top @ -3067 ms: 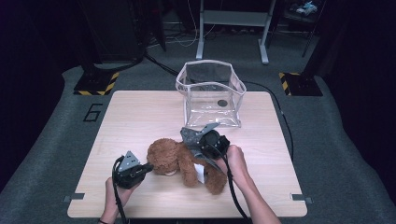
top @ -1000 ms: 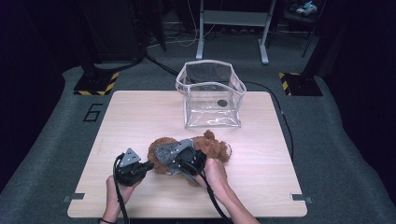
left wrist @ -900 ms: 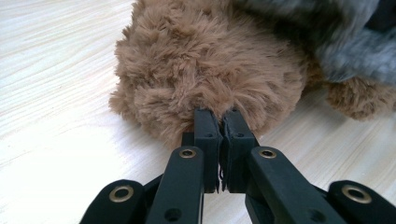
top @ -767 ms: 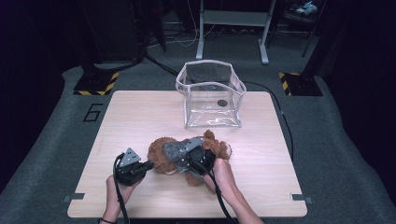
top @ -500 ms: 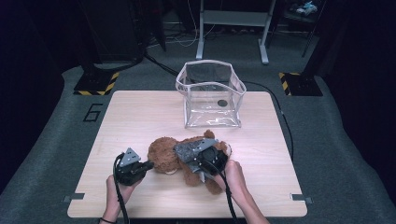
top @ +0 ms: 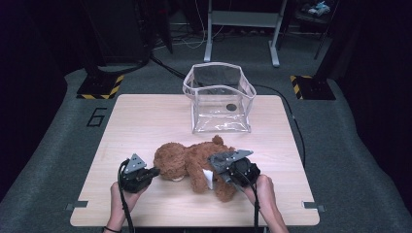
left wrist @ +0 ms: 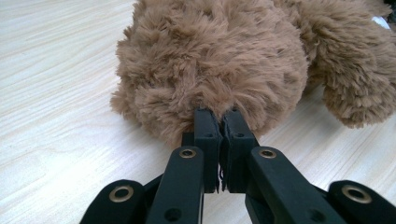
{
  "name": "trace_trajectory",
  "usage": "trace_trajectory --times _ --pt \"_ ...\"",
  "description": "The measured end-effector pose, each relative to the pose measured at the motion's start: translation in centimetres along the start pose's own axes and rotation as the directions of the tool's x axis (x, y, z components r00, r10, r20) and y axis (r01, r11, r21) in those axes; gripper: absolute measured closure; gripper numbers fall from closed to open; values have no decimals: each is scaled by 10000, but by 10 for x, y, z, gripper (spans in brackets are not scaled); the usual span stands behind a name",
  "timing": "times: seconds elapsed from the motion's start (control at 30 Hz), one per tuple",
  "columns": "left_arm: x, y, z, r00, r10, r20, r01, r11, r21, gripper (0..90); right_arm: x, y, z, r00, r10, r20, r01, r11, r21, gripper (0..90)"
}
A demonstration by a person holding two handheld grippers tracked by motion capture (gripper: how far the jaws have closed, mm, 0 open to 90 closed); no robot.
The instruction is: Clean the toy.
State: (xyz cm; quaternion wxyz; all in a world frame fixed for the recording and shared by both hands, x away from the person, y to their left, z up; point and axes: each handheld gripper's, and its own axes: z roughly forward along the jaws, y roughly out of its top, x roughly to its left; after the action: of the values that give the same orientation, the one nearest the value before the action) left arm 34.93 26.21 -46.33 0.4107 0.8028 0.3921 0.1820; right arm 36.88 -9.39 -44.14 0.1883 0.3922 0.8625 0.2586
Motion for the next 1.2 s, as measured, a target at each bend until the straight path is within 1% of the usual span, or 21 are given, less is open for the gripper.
trace_trajectory --times 0.07,0.1,0.13,0.17,0.2,0.27,0.33,0.4,0.43,0.47,0.5,0.6,0.63,0.73,0.77,0.9,0.97,1.07,1.13,1.17,1.2 --pt "0 0 0 10000 -13 -32 13 10000 -4 865 -4 -3 -2 9999 141 90 -141 9999 -54 800" --pt "0 0 0 10000 -12 -45 13 10000 9 865 -4 -2 -6 9996 255 73 -254 9995 -180 800" --pt "0 1 0 10000 -8 -74 8 10000 7 865 -3 -1 -10 9997 234 11 -234 9992 -314 800" --pt "0 1 0 10000 -36 -66 36 10000 9 865 1 3 -15 9998 199 77 -194 9985 -513 800" --pt "0 1 0 10000 -40 -59 40 10000 -4 865 5 7 -20 9999 87 62 -82 9975 -707 800" --pt "0 0 1 10000 -30 -81 30 10000 -21 865 16 15 -31 9995 -331 2 329 9927 -1159 800" --pt "-1 1 0 10000 -18 -81 18 10000 4 865 33 25 -38 9980 -611 -185 574 9854 -1601 800" --pt "-1 1 0 10000 0 -89 0 10000 29 865 50 35 -42 9946 -990 -298 920 9789 -1826 799" --pt "-1 1 0 9999 3 -101 -3 10000 30 865 58 40 -41 9919 -1206 -393 1109 9750 -1926 800" --pt "-1 1 1 9999 8 -106 -7 10000 42 865 64 44 -38 9858 -1606 -496 1471 9671 -2075 799" --pt "-1 1 1 9999 -2 -109 3 10000 34 865 73 47 -34 9826 -1763 -581 1617 9668 -1977 800" --pt "0 1 1 9999 8 -111 -8 10000 17 865 85 50 -18 9734 -2163 -760 2012 9648 -1691 800" --pt "0 1 1 9999 -15 -105 15 10000 21 865 87 50 -13 9725 -2200 -760 2068 9667 -1510 800" --pt "0 1 1 10000 -1 -76 2 10000 43 865 84 42 1 9710 -2206 -916 2089 9703 -1222 800" --pt "0 1 1 10000 -8 -78 8 10000 45 865 81 38 3 9732 -2097 -942 1984 9731 -1170 801" --pt "2 1 1 10000 -63 -18 64 9999 83 865 71 26 4 9762 -1912 -1021 1823 9791 -902 801" --pt "2 1 1 10000 -68 -28 68 10000 72 865 66 18 3 9814 -1659 -971 1590 9844 -748 801" --pt "2 1 2 9999 -94 -101 94 10000 -15 865 56 8 2 9851 -1513 -814 1462 9871 -656 801" --pt "2 1 2 9999 -109 -79 109 9999 -8 865 52 1 0 9903 -1120 -817 1087 9931 -435 802" --pt "3 1 2 9999 -105 -89 105 9999 -13 865 49 -2 0 9901 -1181 -764 1147 9922 -479 802" --pt "3 1 2 9999 -102 -64 102 9999 3 865 47 -6 -1 9914 -1020 -815 993 9944 -373 802"
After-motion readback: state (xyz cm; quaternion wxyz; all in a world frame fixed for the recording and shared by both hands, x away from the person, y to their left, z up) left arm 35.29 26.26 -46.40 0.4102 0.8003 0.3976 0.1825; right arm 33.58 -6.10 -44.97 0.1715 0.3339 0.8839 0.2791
